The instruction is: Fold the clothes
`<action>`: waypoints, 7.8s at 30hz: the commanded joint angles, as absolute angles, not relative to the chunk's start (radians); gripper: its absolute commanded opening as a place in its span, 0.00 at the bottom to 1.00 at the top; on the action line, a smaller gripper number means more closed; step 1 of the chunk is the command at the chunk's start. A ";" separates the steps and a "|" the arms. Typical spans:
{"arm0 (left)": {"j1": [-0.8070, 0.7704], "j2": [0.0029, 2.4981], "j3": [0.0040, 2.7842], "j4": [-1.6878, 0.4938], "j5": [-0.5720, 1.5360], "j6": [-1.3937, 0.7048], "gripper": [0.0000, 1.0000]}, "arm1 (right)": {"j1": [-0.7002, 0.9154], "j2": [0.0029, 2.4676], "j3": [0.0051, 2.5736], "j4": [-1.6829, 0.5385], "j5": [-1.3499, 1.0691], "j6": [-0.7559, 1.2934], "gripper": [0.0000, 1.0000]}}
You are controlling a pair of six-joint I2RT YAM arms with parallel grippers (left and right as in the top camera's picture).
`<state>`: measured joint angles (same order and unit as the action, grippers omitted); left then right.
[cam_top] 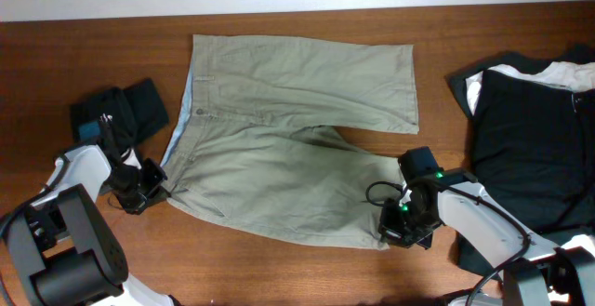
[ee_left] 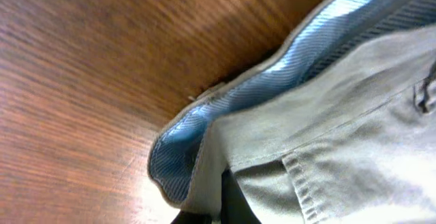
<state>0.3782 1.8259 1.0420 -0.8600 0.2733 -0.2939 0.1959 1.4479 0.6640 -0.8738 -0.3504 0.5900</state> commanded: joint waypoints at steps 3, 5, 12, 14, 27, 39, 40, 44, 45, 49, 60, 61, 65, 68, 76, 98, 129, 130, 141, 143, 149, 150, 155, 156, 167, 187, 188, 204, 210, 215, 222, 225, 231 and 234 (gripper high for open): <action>0.382 1.607 1.132 -0.983 0.247 -0.185 0.01 | 0.189 1.305 0.877 -1.113 -0.186 0.575 0.04; 0.382 1.408 1.132 -1.024 0.239 -0.185 0.00 | 0.189 1.182 1.041 -1.270 -0.166 0.576 0.04; 0.382 1.068 1.132 -1.056 0.175 -0.189 0.01 | 0.189 1.101 1.372 -1.388 -0.131 0.584 0.04; 0.334 1.163 1.132 -0.933 0.178 -0.189 0.01 | 0.189 1.232 1.372 -1.133 -0.069 0.583 0.04; 0.170 1.629 1.134 -0.184 0.090 -0.185 0.01 | 0.067 1.790 1.372 -0.305 -0.214 0.670 0.04; 0.147 1.816 1.177 -0.036 0.044 -0.184 0.70 | -0.015 1.918 1.374 -0.169 -0.348 0.616 0.99; 0.163 1.811 1.206 -0.092 0.044 -0.184 0.77 | -0.057 1.905 1.374 -0.230 -0.435 0.587 0.99; 0.184 1.806 1.278 -0.371 0.217 -0.131 0.69 | -0.124 1.899 1.374 -0.650 -0.467 0.400 0.99; 0.173 1.806 1.278 -0.462 0.229 -0.093 0.67 | -0.116 1.906 1.374 -0.759 -0.379 0.360 0.99; 0.166 1.812 1.278 -0.697 0.233 -0.006 0.58 | -0.061 1.975 1.315 -0.816 -0.363 0.295 0.80; 0.163 1.834 1.237 -0.740 0.252 0.034 0.55 | -0.108 1.920 1.435 -1.325 -0.144 0.197 0.59; 0.149 1.834 1.237 -0.721 0.321 0.071 0.55 | -0.112 1.919 1.439 -1.326 -0.114 0.198 0.85; 0.090 1.834 1.237 -0.641 0.334 0.108 0.56 | -0.217 1.919 1.491 -1.089 -0.159 0.254 0.88; 0.088 1.834 1.237 -0.506 0.334 0.107 0.56 | -0.204 1.932 1.471 -0.841 -0.278 0.206 0.58; 0.088 1.835 1.237 -0.508 0.291 0.107 0.57 | -0.124 2.088 1.471 -0.697 -0.259 0.274 0.43; 0.070 2.347 1.782 -0.522 0.610 0.164 0.56 | -0.130 2.107 1.687 -0.845 -0.126 0.323 0.04; 0.009 2.412 1.935 -0.844 0.299 0.353 0.27 | -0.215 1.956 1.562 -1.347 -0.007 0.293 0.80; 0.010 2.412 1.943 -0.853 0.299 0.353 0.27 | -0.222 1.952 1.603 -1.306 -0.043 0.292 0.81; 0.007 2.412 2.011 -0.884 0.535 0.352 0.38 | -0.149 2.205 1.611 -0.648 -0.205 0.293 0.61; 0.008 2.412 2.011 -0.884 0.535 0.352 0.39 | -0.149 2.213 1.612 -0.649 -0.263 0.292 0.17; 0.008 2.412 2.011 -0.883 0.471 0.353 0.39 | -0.158 2.063 1.665 -0.622 -0.303 0.289 0.04; 0.008 2.412 2.011 -0.883 0.471 0.353 0.39 | -0.158 2.063 1.674 -0.603 -0.303 0.289 0.04; 0.008 2.412 2.011 -0.880 0.440 0.353 0.40 | -0.155 2.110 1.672 -0.449 -0.204 0.402 0.06; 0.008 2.412 2.011 -0.880 0.440 0.353 0.43 | -0.151 2.135 1.672 -0.413 -0.219 0.402 0.07; -0.020 2.412 2.011 -0.881 0.441 0.342 0.52 | -0.268 2.034 1.673 -0.702 -0.416 0.319 0.82; 0.049 2.429 2.011 -0.974 0.293 0.383 0.20 | -0.223 1.877 1.274 -1.199 -0.111 0.327 0.04; 0.056 2.424 2.011 -0.975 0.299 0.383 0.20 | -0.223 1.831 1.274 -1.216 -0.110 0.318 0.04; -0.254 2.460 2.028 -0.780 0.469 0.466 0.01 | -0.136 1.948 1.246 -0.921 -0.277 0.376 0.18; -0.154 2.498 2.058 -0.694 0.066 0.393 0.02 | -0.138 1.985 1.246 -1.025 -0.113 0.371 0.17; -0.049 2.487 2.399 -1.042 0.252 0.348 0.26 | -0.139 1.981 1.279 -1.069 -0.123 0.362 0.17; 0.006 2.387 2.626 -1.550 0.317 0.340 0.36 | -0.131 1.818 1.354 -0.978 -0.632 0.038 0.19; 0.094 2.359 2.609 -1.681 0.318 0.274 0.39 | -0.085 1.826 1.351 -0.937 -0.627 0.099 0.25; 0.146 2.359 2.167 -1.365 0.425 0.249 0.59 | 0.035 1.927 1.334 -0.765 -0.294 0.412 0.16; 0.145 2.359 2.024 -1.207 0.434 0.209 0.61 | 0.038 2.033 1.334 -0.766 -0.214 0.485 0.11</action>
<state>0.1452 2.3650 2.1017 -1.2919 0.4030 0.2470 0.0338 1.9606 1.3403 -0.7658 -0.3157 0.4042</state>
